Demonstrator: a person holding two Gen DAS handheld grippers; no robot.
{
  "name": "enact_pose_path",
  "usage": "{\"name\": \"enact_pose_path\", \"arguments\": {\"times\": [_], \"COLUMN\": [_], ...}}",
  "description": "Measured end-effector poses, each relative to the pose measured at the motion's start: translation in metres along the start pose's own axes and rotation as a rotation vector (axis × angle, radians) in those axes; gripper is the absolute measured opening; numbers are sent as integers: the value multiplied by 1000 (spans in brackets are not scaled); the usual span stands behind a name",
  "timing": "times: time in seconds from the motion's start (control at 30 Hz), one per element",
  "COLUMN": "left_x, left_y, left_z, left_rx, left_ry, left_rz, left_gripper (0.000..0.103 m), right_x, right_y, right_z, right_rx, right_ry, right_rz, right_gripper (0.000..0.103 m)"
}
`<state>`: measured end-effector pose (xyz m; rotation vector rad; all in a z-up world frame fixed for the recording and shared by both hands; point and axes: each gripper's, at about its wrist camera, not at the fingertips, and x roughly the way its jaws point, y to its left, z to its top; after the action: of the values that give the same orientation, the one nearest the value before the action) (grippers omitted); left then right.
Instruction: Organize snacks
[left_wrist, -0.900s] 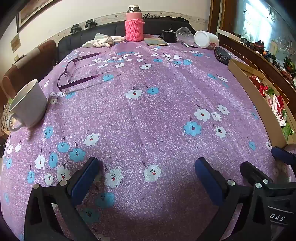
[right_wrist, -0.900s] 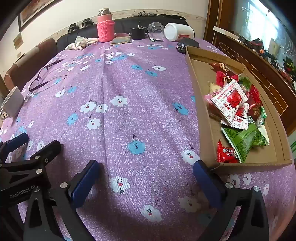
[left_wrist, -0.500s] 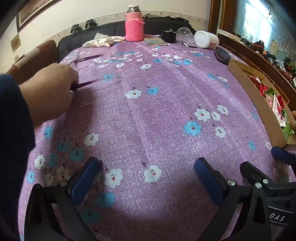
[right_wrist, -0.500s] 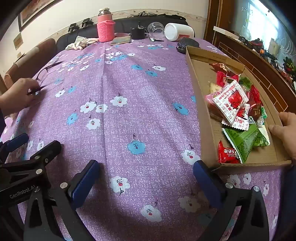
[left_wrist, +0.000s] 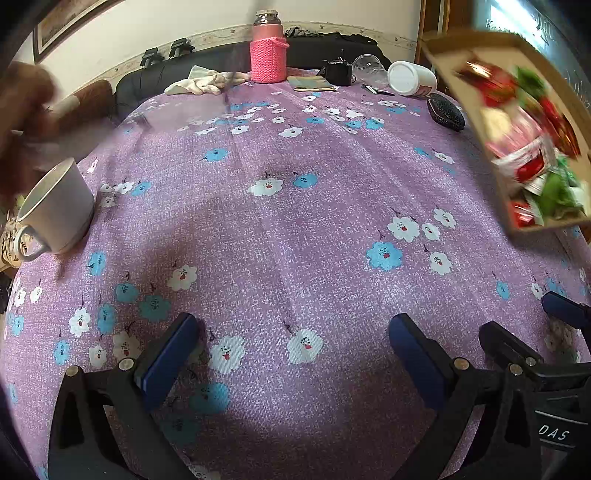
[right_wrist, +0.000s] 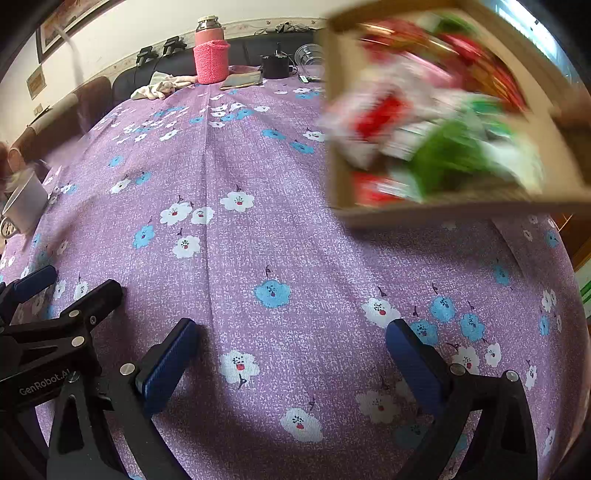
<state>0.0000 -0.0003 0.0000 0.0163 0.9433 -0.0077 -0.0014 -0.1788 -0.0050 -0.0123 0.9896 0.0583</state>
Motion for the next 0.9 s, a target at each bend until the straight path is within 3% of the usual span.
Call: {"name": "enact_pose_path", "arguments": {"times": [0.9], "left_x": [0], "left_y": [0], "left_z": [0], "left_rx": [0], "left_ry": [0], "left_rz": [0], "left_gripper": [103], "right_x": [0], "right_y": [-1], "right_z": [0], "right_rx": [0], "right_ry": [0], "right_rz": [0], "right_gripper": [102]}}
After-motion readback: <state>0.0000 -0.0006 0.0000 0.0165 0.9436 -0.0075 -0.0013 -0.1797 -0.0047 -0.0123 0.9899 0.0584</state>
